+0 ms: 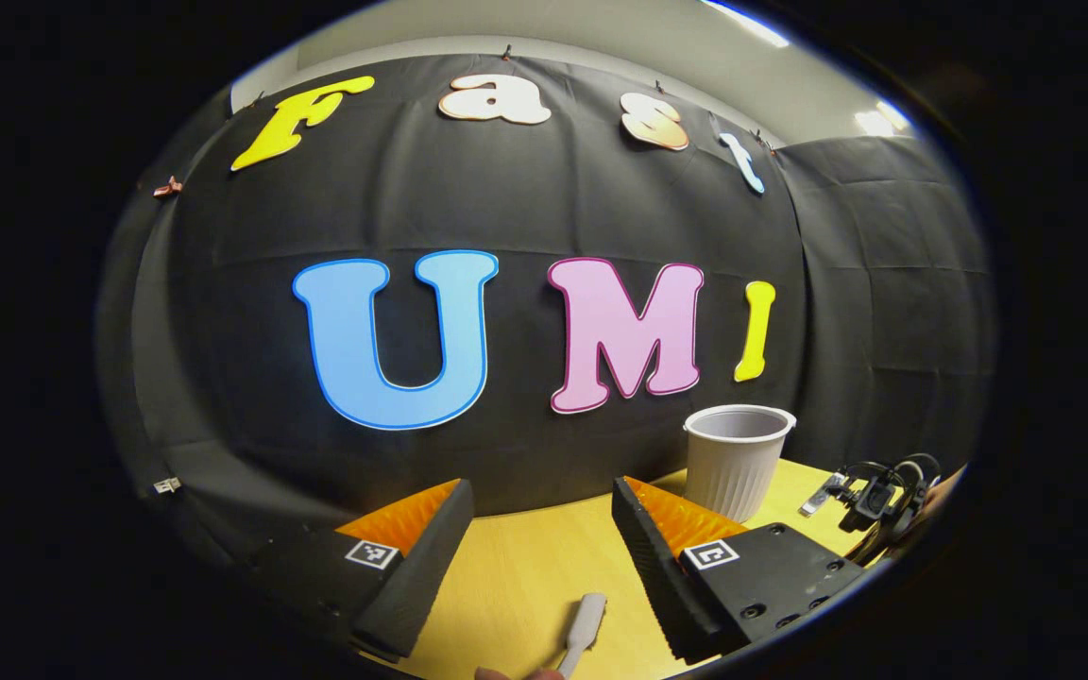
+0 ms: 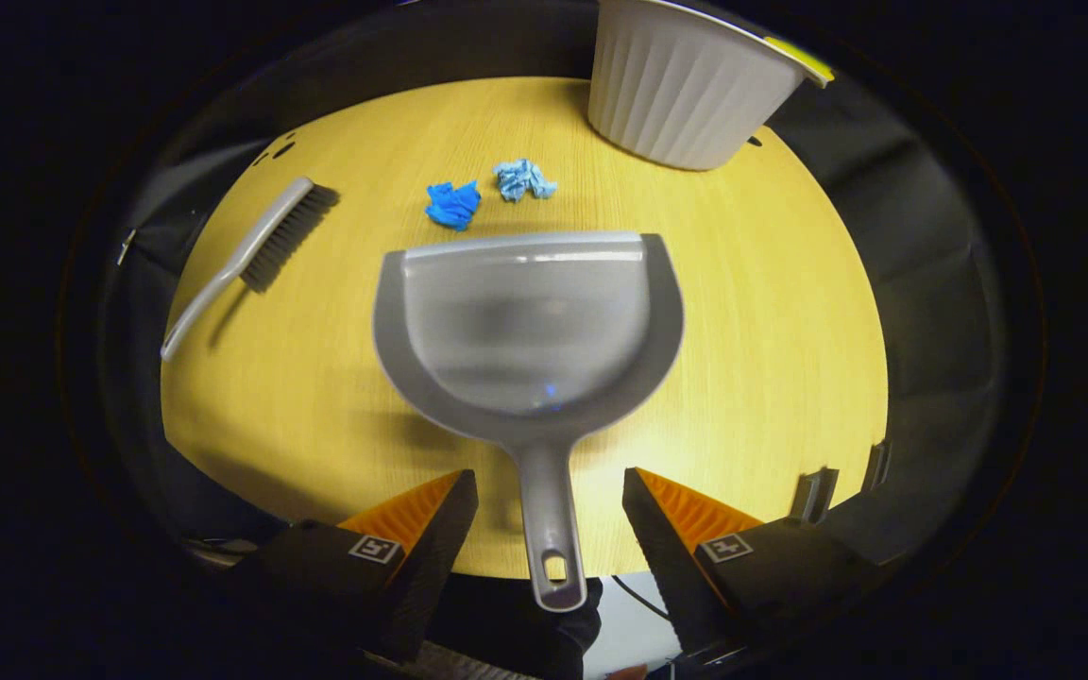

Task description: Pick up the small broom and dustpan from the desktop, sweep the trash into the dustpan with the broom, and then empty the trash into the garbage bin.

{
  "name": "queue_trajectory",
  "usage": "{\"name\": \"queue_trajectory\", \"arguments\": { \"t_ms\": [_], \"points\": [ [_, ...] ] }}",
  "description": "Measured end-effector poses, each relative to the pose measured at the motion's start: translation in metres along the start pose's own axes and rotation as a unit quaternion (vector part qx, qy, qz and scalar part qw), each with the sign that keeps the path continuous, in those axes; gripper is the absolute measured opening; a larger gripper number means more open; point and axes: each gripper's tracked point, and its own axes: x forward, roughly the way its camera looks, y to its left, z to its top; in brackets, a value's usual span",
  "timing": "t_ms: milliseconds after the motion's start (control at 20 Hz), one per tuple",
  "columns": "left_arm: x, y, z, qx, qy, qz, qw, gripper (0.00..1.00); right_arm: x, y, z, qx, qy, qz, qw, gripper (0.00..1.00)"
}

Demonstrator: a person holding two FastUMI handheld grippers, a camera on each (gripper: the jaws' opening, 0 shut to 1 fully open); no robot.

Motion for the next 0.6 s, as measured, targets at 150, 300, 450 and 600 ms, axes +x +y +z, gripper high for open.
{"name": "queue_trajectory", "arguments": {
  "t_ms": [150, 300, 450, 600],
  "points": [
    [0.002, 0.004, -0.007, -0.013, 0.01, 0.002, 1.0, 0.94, 0.026, 0.002, 0.007, -0.006, 0.017, -0.009, 1.0, 0.98],
    [0.003, 0.004, -0.011, -0.012, 0.015, 0.0, 1.0, 0.94, 0.046, 0.002, 0.01, -0.015, 0.032, -0.012, 0.999, 0.97],
    [0.01, 0.003, -0.011, -0.012, 0.016, -0.002, 1.0, 0.94, 0.041, 0.009, 0.012, 0.014, 0.043, 0.022, 0.999, 0.89],
    [0.015, 0.0, -0.019, -0.025, 0.026, -0.005, 0.999, 0.94, 0.047, 0.009, 0.014, 0.012, 0.045, 0.022, 0.999, 0.88]
  ]
}}
